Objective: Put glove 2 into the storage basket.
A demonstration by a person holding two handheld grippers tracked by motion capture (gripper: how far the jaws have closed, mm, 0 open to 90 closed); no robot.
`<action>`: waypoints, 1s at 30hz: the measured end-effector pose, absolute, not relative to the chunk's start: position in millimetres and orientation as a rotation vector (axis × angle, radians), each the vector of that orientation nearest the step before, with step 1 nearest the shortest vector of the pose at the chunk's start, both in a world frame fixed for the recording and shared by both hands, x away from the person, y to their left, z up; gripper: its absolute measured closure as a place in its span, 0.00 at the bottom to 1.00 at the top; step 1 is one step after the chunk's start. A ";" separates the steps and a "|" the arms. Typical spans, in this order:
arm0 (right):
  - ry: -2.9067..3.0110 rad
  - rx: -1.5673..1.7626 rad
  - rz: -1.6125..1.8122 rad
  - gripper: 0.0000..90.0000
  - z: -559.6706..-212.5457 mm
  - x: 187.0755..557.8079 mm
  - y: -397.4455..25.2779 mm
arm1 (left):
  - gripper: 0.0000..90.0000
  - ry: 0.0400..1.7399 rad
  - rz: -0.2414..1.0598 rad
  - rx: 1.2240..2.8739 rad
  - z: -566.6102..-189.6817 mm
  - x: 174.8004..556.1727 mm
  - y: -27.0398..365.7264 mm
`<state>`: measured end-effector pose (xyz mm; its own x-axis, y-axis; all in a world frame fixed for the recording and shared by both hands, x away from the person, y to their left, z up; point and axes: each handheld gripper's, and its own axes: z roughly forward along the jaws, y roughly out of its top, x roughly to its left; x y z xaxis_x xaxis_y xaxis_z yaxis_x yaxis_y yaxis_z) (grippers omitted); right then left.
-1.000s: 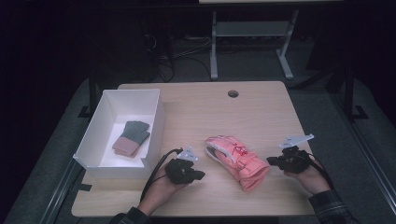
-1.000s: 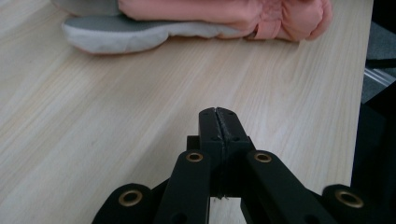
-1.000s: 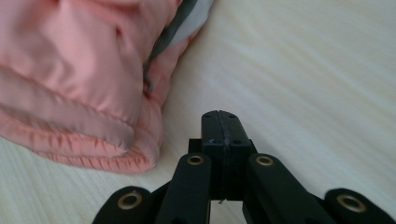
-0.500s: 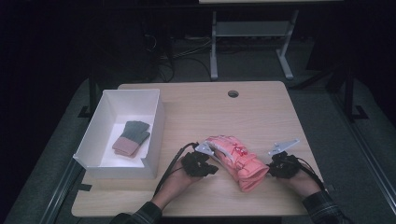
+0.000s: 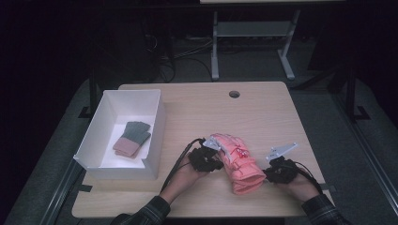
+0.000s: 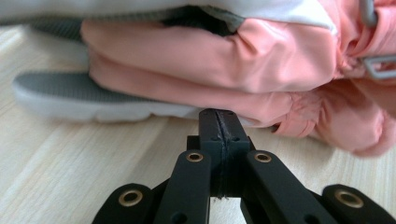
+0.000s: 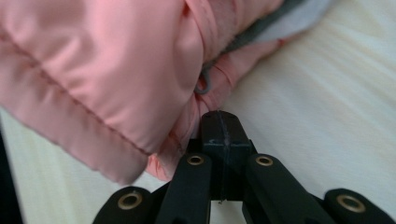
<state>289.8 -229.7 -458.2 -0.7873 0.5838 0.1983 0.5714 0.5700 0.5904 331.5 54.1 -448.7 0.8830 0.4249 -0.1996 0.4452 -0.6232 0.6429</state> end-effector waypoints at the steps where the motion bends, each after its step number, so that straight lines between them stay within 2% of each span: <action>1: 2.773 1.012 1.035 1.00 -458.0 287.9 -227.5 | 1.00 0.621 -0.035 2.323 -448.6 332.1 55.4; 25: 2.896 0.772 1.173 1.00 -456.8 267.5 -148.7 | 1.00 0.691 -0.049 2.266 -445.3 345.7 89.6; 30: 2.877 0.773 1.169 1.00 -449.0 265.9 -156.2 | 1.00 0.707 -0.043 2.259 -444.5 348.0 94.7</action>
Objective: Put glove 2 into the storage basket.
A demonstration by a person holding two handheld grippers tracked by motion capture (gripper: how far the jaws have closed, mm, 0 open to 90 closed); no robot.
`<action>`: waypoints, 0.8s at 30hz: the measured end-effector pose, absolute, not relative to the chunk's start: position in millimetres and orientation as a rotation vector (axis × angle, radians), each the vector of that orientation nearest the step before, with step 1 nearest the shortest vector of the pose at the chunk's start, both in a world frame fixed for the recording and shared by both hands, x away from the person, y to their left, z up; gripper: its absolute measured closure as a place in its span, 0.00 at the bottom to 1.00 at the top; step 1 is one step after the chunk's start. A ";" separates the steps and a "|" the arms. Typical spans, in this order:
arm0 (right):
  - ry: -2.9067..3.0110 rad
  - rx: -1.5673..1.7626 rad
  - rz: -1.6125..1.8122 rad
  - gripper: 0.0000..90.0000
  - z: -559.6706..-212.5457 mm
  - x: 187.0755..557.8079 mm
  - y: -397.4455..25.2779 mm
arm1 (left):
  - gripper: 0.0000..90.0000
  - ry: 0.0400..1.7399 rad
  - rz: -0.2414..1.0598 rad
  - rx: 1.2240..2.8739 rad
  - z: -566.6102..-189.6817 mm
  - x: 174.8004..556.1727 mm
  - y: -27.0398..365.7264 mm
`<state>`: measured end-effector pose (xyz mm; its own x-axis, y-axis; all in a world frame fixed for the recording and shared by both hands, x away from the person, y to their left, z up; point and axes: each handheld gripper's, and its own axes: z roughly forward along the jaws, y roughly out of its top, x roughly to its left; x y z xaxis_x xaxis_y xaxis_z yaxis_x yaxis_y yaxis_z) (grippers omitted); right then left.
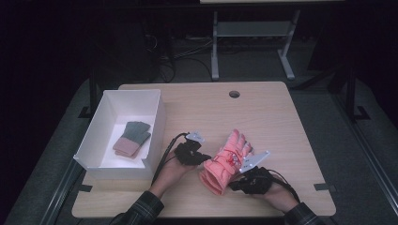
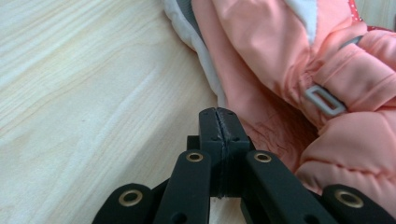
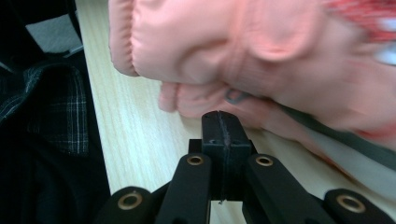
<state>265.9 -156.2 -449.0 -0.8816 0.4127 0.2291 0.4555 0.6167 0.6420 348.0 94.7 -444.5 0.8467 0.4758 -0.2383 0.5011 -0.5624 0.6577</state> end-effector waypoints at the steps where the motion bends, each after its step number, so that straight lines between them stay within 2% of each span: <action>1: -2.772 -0.764 -1.134 1.00 -445.1 265.7 -162.5 | 1.00 0.709 -0.041 2.258 -444.2 348.0 95.2; 8: -2.769 -0.901 -1.265 1.00 -419.0 274.4 -193.8 | 1.00 0.712 -0.031 2.275 -442.6 347.8 99.3; 14: -2.781 -0.935 -1.355 1.00 -406.9 293.0 -194.0 | 1.00 0.712 -0.035 2.269 -442.4 347.5 99.5; 24: -2.844 -0.979 -1.236 1.00 -427.1 307.0 -178.4 | 1.00 0.691 -0.048 2.293 -444.3 347.1 97.4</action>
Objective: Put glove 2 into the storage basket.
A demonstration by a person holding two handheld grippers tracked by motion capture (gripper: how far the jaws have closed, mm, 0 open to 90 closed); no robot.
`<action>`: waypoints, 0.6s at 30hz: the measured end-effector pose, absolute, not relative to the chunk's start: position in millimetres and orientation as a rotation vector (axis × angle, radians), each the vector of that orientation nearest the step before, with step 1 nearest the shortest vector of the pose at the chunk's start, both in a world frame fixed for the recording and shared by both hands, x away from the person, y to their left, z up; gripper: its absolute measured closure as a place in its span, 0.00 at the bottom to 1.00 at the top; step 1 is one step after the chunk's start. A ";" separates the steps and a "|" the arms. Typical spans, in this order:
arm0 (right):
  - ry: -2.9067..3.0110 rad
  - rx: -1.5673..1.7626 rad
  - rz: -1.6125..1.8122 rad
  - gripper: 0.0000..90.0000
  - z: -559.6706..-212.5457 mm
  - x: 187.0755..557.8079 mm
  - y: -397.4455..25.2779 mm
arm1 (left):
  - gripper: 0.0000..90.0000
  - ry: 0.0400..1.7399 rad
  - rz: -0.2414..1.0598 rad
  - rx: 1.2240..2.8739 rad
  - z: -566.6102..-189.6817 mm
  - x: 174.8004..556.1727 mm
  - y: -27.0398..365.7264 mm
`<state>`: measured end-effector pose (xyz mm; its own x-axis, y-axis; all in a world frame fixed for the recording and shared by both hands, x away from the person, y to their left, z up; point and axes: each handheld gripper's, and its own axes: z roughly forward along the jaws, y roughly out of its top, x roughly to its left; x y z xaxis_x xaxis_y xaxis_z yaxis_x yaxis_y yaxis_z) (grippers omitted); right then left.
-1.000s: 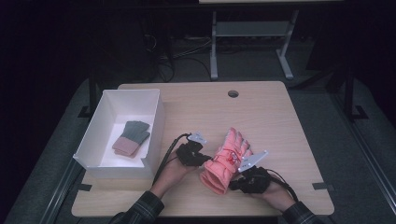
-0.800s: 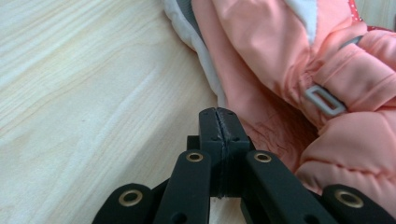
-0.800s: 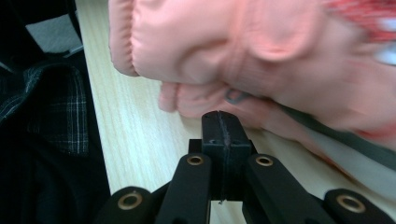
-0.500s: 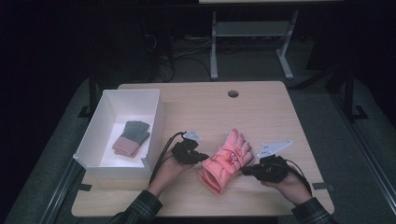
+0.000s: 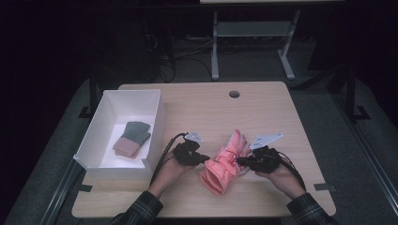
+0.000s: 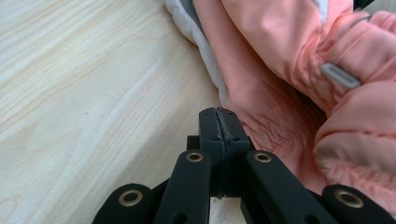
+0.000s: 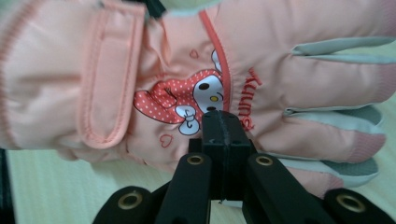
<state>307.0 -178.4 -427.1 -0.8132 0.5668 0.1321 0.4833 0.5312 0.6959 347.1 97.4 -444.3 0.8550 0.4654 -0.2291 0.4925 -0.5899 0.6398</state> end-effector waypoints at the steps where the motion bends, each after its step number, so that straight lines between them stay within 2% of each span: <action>1: 2.659 0.918 1.126 1.00 -429.6 306.9 -176.6 | 1.00 0.698 -0.048 2.290 -444.5 346.7 96.7; 14: 2.690 0.969 1.057 1.00 -449.5 309.1 -168.1 | 0.99 0.722 -0.022 2.298 -440.3 350.1 99.6; 18: 2.687 0.953 1.070 1.00 -452.1 309.3 -169.1 | 0.93 0.740 -0.014 2.264 -427.2 353.2 103.2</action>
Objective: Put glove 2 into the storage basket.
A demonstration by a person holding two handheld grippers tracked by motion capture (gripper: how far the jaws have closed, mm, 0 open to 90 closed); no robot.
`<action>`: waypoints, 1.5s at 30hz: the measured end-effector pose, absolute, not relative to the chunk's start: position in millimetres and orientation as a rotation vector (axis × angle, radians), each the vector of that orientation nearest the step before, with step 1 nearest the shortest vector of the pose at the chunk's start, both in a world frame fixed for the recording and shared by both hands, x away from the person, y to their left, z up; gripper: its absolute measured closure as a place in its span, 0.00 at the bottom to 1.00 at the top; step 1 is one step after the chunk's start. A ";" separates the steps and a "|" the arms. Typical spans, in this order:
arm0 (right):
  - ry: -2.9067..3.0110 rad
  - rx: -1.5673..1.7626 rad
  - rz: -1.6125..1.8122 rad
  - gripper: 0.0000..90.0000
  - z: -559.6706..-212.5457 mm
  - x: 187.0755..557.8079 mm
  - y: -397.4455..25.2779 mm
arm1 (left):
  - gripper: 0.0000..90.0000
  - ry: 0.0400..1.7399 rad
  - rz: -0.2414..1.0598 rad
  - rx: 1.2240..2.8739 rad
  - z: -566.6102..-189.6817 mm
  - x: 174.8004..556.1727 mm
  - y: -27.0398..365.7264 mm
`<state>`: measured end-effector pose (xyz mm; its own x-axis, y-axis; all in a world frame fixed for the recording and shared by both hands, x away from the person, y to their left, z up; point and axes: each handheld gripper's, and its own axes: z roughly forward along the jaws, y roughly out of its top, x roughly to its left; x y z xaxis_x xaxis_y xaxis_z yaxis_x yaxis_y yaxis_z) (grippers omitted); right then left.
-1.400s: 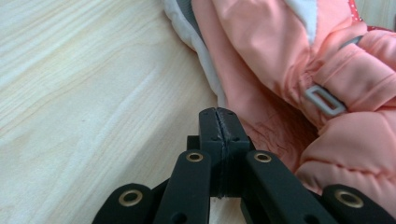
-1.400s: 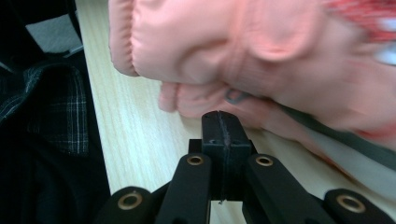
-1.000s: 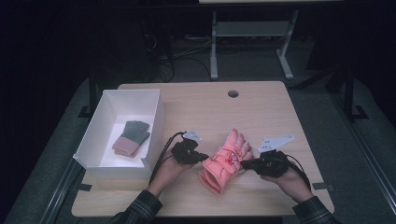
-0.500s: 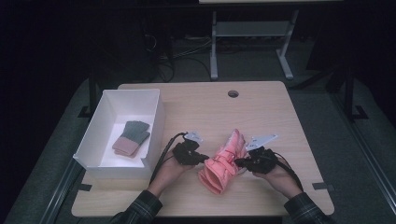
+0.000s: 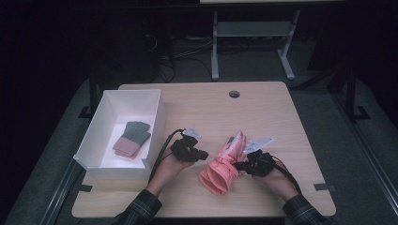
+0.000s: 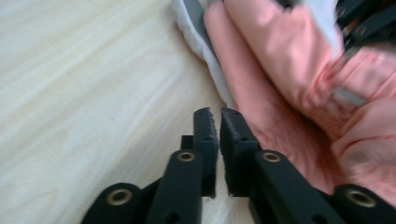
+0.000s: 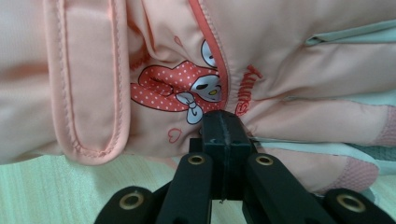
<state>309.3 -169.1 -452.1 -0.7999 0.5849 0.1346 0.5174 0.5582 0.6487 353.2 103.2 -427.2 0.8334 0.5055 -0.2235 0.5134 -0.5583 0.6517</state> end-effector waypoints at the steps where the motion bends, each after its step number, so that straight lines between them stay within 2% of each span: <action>1: 2.685 0.958 1.076 1.00 -452.5 309.4 -169.0 | 0.89 0.743 -0.019 2.255 -423.2 353.0 102.9; 4: 2.686 0.959 1.062 1.00 -451.7 309.0 -168.2 | 0.78 0.726 -0.020 2.223 -408.8 352.0 99.8; 8: 2.684 0.956 1.061 1.00 -451.9 309.1 -167.5 | 0.54 0.683 -0.046 2.210 -393.0 351.4 90.0; 15: 2.676 0.954 1.061 1.00 -452.2 308.5 -167.3 | 0.36 0.639 -0.081 2.233 -392.7 356.6 63.9; 26: 2.674 0.959 1.063 1.00 -452.2 307.6 -166.9 | 0.23 0.668 -0.161 2.304 -423.6 369.4 41.4; 29: 2.673 0.957 1.062 1.00 -452.5 307.3 -166.8 | 0.20 0.691 -0.223 2.306 -434.8 372.1 38.6; 45: 2.672 0.951 1.060 1.00 -454.2 306.9 -166.7 | 0.14 0.750 -0.367 2.326 -456.6 376.4 32.7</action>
<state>306.9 -166.7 -454.2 -0.7968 0.5924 0.1188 0.5127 0.5589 0.6518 376.4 32.7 -456.6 0.7964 0.4169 -0.4381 0.6017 -0.6195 0.5042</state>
